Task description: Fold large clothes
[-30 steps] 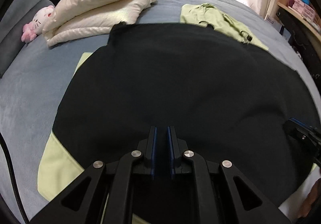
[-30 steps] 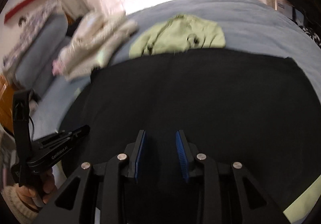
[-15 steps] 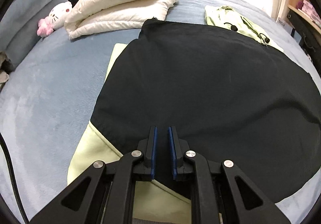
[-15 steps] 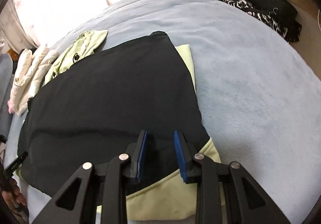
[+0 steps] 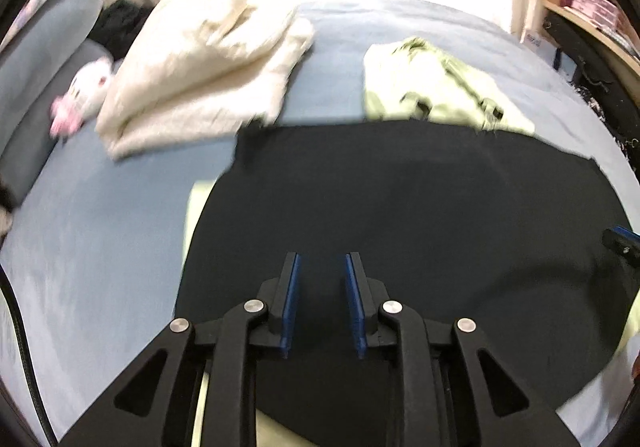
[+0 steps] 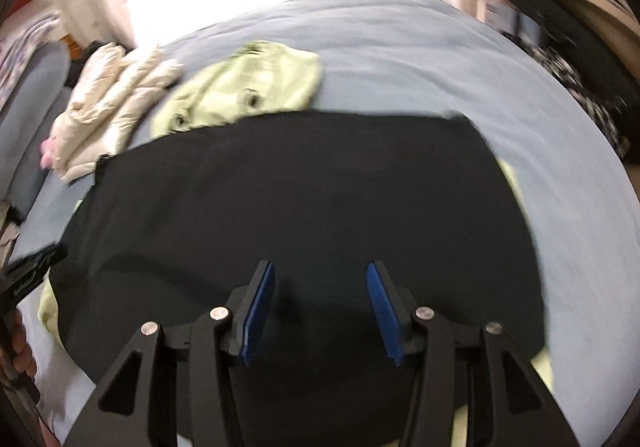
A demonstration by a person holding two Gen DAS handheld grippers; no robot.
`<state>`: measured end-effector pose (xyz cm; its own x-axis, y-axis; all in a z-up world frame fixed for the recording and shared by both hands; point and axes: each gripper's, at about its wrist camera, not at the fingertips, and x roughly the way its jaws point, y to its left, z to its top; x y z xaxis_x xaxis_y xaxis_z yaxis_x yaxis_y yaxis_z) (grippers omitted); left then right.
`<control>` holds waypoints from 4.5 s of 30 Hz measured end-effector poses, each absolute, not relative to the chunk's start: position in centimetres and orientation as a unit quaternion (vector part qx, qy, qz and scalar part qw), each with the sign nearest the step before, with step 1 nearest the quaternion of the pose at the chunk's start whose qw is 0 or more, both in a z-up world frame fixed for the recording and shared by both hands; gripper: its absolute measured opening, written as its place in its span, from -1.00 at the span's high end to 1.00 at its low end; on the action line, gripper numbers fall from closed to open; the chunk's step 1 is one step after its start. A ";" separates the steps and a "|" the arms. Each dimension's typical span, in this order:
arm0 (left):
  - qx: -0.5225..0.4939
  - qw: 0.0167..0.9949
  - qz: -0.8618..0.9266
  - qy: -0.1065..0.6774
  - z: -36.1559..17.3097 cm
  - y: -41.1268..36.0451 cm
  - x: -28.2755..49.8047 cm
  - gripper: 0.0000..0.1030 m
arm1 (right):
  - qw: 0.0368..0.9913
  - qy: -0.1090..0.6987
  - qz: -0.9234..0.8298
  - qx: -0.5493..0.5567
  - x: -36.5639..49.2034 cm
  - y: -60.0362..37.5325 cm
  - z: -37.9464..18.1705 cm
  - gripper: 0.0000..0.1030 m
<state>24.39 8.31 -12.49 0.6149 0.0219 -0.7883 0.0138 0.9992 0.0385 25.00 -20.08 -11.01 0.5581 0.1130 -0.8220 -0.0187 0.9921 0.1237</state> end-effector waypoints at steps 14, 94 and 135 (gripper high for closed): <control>0.070 0.875 0.043 0.477 -17.5 8.7 39.2 0.51 | 0.883 0.468 0.002 0.023 35.8 -23.2 -15.5 0.06; 0.036 0.842 -0.062 0.534 -15.3 3.9 56.6 0.09 | 0.811 0.541 0.084 0.208 55.4 -25.3 -14.7 0.03; -0.043 0.909 -0.146 0.388 -5.8 8.6 32.3 1.00 | 0.881 0.363 0.202 0.228 32.1 -25.0 -3.6 0.82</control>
<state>32.35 8.59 -5.84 0.6567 -0.2985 -0.6926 0.2316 0.9538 -0.1914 32.15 -25.05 -3.64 0.6548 0.5210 -0.5476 -0.1895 0.8145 0.5483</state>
